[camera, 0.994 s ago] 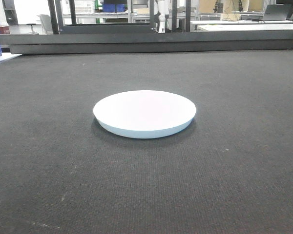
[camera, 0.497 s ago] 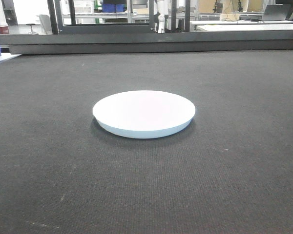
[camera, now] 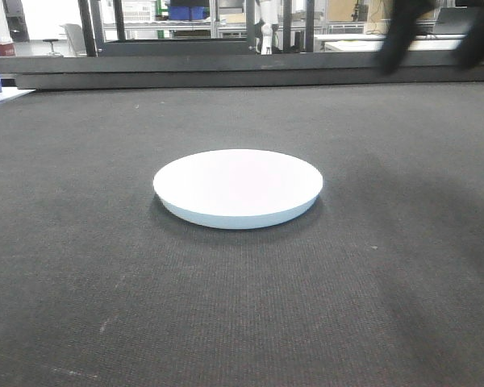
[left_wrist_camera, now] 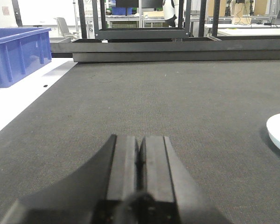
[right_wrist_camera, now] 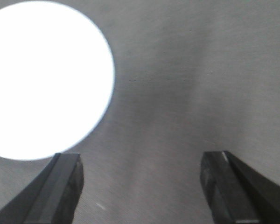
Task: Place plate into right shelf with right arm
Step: 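Lower the open right gripper onto the rim of the white plate, then close the right gripper on the plate rim and tilt it up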
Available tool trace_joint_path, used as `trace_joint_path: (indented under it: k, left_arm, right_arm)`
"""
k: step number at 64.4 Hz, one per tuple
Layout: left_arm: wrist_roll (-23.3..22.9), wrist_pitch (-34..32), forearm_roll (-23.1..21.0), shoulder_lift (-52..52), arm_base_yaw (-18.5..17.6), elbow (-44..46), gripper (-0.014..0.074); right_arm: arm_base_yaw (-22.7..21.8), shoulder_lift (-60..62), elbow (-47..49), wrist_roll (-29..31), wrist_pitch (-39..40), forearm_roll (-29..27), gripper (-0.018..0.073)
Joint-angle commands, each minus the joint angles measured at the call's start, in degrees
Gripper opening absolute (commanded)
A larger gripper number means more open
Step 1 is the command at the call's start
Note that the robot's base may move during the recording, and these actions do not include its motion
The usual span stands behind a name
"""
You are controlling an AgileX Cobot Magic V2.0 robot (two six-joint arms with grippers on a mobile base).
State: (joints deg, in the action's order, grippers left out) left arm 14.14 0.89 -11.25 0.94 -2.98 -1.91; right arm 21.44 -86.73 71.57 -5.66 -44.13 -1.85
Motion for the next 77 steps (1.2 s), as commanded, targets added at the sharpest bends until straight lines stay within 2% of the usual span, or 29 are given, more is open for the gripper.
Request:
trace_joint_path:
  k: [1, 17, 34, 55, 77]
  left_arm:
    - [-0.1, -4.7, -0.1, 0.6, -0.3, -0.5, -0.0047]
    - [-0.1, -4.7, -0.1, 0.6, -0.3, -0.5, -0.0047]
    - [-0.1, -4.7, -0.1, 0.6, -0.3, -0.5, -0.0047]
    - [-0.1, -4.7, -0.1, 0.6, -0.3, -0.5, -0.0047]
    - [-0.1, -4.7, -0.1, 0.6, -0.3, -0.5, -0.0047]
  right_arm:
    - [2.2, -4.1, 7.0, -2.0, -0.6, 0.5, 0.0608]
    - [5.5, -16.3, 15.4, -6.7, -0.4, 1.9, 0.0608]
    - [5.7, -21.1, 15.9, -13.0, 3.2, 8.8, 0.0603]
    - [5.8, -23.2, 15.8, -13.2, 5.7, 9.5, 0.0345]
    - [5.9, -24.3, 15.8, -13.2, 6.5, 9.5, 0.0327]
